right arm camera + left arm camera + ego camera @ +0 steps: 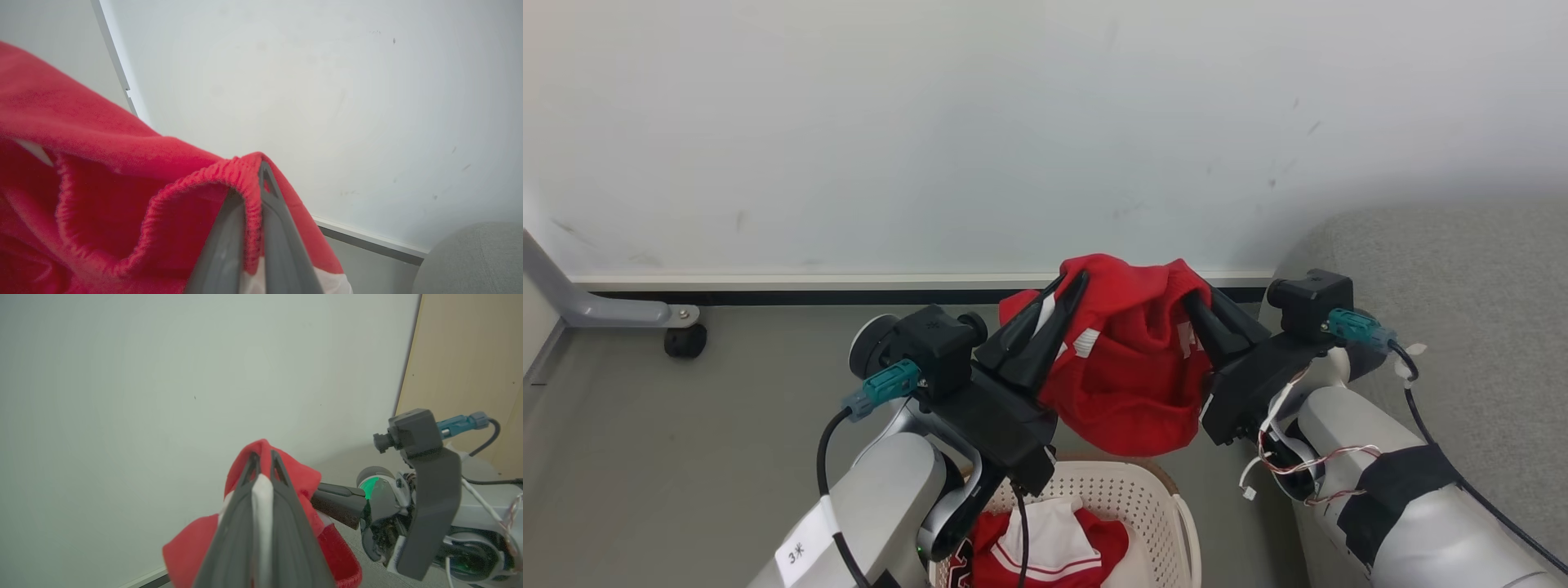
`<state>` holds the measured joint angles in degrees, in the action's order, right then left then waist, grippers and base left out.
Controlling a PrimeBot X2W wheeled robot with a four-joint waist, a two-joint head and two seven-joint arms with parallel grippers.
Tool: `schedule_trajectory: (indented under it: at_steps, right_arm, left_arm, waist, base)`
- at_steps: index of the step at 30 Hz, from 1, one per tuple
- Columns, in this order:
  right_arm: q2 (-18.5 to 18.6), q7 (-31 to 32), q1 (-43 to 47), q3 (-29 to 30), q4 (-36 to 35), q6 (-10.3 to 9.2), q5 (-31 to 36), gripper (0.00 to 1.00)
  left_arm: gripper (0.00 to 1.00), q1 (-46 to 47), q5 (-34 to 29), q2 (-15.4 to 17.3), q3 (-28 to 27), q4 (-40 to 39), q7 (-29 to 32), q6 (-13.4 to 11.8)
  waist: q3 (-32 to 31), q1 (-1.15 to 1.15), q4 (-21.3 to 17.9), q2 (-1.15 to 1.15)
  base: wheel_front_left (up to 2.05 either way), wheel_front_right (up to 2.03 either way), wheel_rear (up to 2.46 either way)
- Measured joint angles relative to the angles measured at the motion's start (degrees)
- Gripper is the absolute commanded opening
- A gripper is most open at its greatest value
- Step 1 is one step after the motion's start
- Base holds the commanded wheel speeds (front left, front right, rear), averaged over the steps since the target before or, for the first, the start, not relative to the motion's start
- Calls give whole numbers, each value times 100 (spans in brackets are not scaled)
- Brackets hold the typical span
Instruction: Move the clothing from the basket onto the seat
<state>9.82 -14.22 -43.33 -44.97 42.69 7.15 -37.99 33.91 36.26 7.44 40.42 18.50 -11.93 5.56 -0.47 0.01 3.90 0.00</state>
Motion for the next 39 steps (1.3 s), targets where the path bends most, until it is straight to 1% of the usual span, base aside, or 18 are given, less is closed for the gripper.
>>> schedule_trajectory:
  at_steps: [6, 7, 8, 9, 10, 11, 12, 16, 26, 27, 32, 39]
  right_arm:
    - [73, -7, 184, 279, -243, 0, -80, 0]
    - [96, -7, 208, 336, -290, 0, -96, 0]
    - [130, -7, 229, 392, -338, -1, -97, 0]
    - [166, -7, 260, 472, -402, -9, -102, 0]
    - [197, -7, 291, 554, -474, -10, -119, 0]
    - [231, -7, 313, 636, -550, -18, -131, 0]
    - [267, -7, 320, 715, -626, -37, -133, 0]
    - [433, -7, 381, 1020, -931, -71, -141, 0]
    - [1033, -8, 565, 1716, -1892, -296, -24, 0]
    - [1033, -8, 565, 1716, -1892, -296, -24, 0]
    - [1382, -47, 888, 2019, -2542, -475, 157, 0]
    - [1662, -48, 1421, 2282, -3538, -669, 276, 0]
  left_arm:
    - [0, -184, 29, 15, 40, 51, 5, -1]
    - [9, -224, 42, 12, 56, 49, 5, -1]
    - [15, -264, 42, 8, 81, 51, 5, -1]
    - [29, -300, 42, 3, 103, 55, 7, -1]
    - [40, -335, 42, 2, 111, 56, 8, -1]
    - [98, -371, 42, 3, 118, 56, 13, -2]
    - [100, -403, 42, 3, 130, 58, 24, -2]
    - [100, -502, 42, 10, 163, 62, 25, -3]
    - [100, -642, 42, 64, 193, 57, 24, -52]
    - [100, -642, 42, 64, 193, 57, 24, -52]
    - [100, -715, 42, 77, 179, 2, 14, -62]
    - [100, -769, 41, 159, 170, -114, -27, -103]
  waist:
    - [-30, 0, -179, 0]
    - [-36, 0, -212, 0]
    - [-41, -1, -246, 0]
    - [-47, 0, -282, 0]
    - [-53, 0, -317, 0]
    - [-57, 0, -355, 0]
    - [-62, 0, -395, 0]
    - [-75, 0, -563, 0]
    - [-93, 0, -1071, 0]
    - [-93, 0, -1071, 0]
    - [-96, -1, -1373, 0]
    - [-74, -1, -1814, 0]
  base:
    - [0, 0, 0]
    - [0, 0, 0]
    - [0, 0, 0]
    - [0, 0, 0]
    - [0, 0, 0]
    - [0, 0, 0]
    - [0, 0, 0]
    - [0, 0, 0]
    - [0, 0, 0]
    - [0, 0, 0]
    - [0, 0, 0]
    - [0, 0, 0]
